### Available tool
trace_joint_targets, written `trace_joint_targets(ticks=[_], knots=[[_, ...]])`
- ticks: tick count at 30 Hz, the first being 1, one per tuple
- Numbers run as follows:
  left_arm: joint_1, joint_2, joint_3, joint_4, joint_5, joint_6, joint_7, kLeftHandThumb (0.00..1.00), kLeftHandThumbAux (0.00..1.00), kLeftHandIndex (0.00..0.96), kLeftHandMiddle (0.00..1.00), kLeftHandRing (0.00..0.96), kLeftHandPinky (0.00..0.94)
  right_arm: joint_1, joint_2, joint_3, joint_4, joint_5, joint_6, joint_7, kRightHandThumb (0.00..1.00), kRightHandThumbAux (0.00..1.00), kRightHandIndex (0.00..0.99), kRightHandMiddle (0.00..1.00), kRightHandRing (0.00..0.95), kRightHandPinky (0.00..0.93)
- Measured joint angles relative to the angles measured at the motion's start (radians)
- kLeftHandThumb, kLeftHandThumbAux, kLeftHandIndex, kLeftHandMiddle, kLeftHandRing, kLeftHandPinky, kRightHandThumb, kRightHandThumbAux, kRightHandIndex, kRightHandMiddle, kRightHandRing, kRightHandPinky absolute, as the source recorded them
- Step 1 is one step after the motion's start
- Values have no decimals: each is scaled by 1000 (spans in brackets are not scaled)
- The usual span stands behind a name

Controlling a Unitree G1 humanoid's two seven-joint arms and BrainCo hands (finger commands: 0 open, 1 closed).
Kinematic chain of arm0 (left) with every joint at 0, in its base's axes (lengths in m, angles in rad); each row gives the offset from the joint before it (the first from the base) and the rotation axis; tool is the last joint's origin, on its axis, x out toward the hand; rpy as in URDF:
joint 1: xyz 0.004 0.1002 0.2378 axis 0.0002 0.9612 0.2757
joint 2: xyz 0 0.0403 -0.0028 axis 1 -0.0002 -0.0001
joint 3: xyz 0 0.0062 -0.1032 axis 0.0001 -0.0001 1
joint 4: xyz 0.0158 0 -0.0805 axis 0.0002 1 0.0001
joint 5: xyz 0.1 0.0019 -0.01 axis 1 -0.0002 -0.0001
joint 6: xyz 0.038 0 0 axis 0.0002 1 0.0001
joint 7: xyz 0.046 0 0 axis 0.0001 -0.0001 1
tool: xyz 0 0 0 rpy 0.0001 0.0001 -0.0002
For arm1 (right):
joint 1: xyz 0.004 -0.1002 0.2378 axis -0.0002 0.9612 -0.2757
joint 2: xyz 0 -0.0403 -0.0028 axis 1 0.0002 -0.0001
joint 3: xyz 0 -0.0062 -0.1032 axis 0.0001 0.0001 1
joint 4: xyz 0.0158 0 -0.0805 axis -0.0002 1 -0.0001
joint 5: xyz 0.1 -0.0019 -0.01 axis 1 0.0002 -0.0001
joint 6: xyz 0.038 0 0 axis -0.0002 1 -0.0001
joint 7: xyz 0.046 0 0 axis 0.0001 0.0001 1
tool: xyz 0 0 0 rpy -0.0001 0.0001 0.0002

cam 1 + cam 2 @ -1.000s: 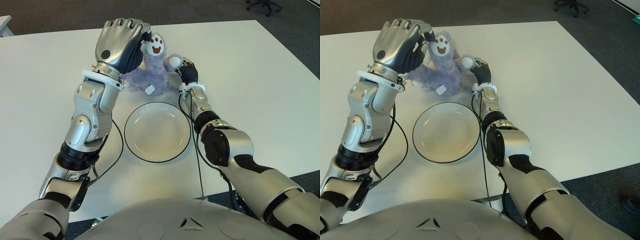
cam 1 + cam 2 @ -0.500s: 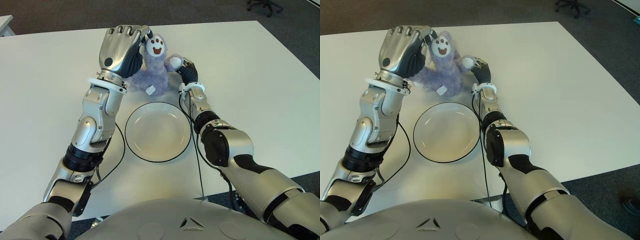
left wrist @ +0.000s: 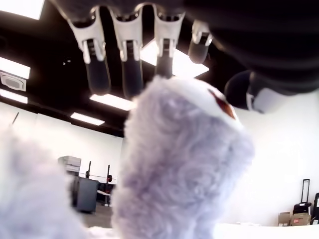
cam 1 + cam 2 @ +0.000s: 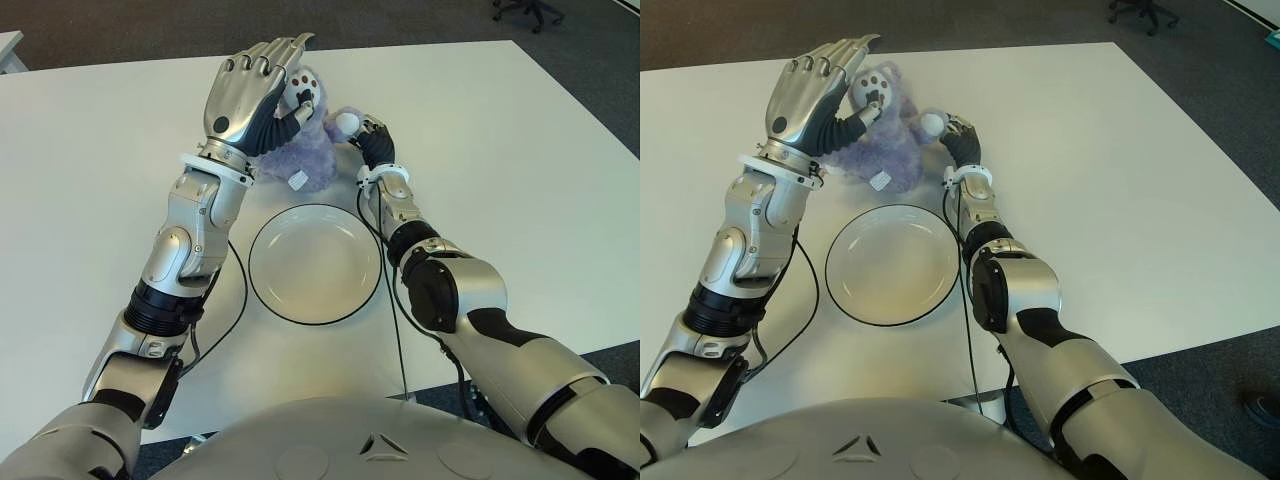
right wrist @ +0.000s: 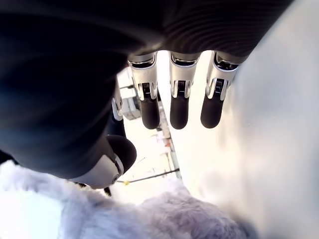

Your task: Put the doll into the plate.

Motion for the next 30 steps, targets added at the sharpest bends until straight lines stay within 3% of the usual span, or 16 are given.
trace_joint_targets(ticks=[18, 30], knots=[[-32, 3, 7, 78, -48, -32, 26, 581, 306, 0, 68, 139, 250, 0, 0, 2, 3, -2, -11, -18, 714, 728, 404, 177, 181, 218], [-37, -22, 8, 106, -77, -8, 47, 599, 331, 0, 81, 137, 224, 0, 0, -8, 3, 2, -12, -17, 714, 728, 405, 193, 171, 143]])
